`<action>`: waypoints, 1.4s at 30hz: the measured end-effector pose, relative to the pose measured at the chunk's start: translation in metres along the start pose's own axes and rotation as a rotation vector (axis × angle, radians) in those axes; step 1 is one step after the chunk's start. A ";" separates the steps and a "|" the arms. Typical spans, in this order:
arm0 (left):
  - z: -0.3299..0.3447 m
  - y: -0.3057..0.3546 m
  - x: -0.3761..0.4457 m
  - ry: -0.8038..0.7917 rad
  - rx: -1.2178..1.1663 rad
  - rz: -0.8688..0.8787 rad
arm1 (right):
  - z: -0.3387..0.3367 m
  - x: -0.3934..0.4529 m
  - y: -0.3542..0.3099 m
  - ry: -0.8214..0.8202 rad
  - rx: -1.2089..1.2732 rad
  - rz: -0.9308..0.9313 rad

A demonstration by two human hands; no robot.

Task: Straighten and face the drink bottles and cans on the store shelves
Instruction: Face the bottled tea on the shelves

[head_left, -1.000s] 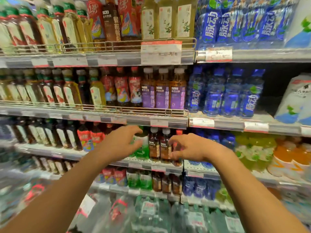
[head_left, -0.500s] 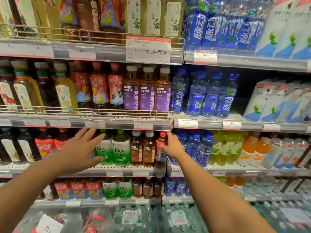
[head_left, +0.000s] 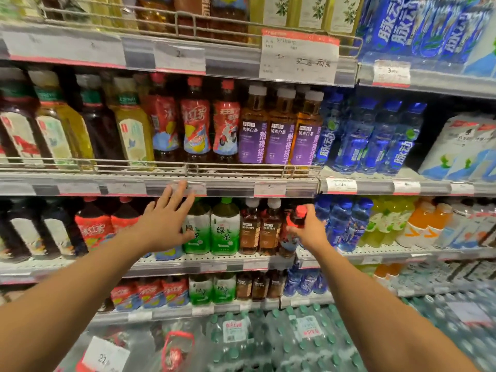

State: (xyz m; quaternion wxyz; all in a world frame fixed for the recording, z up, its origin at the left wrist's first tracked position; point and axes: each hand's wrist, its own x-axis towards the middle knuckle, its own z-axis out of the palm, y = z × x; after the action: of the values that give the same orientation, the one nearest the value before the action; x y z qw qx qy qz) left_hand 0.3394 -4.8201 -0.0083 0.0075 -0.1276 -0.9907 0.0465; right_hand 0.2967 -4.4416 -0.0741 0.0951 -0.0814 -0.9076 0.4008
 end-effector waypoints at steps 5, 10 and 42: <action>0.006 -0.006 -0.001 -0.008 0.008 0.009 | 0.003 0.002 0.004 0.015 -0.072 -0.001; 0.002 -0.008 -0.003 0.008 -0.023 0.010 | -0.019 -0.002 -0.017 -0.163 -0.388 -0.230; -0.453 0.001 0.073 0.873 -0.622 -0.221 | -0.222 -0.088 -0.314 0.060 -0.107 -0.935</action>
State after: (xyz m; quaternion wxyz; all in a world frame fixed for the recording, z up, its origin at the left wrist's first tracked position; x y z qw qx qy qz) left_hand 0.2807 -4.7591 0.4426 0.3849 -0.0264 -0.8701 -0.3069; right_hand 0.4124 -4.5122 0.2961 0.2871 0.3198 -0.8631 0.2652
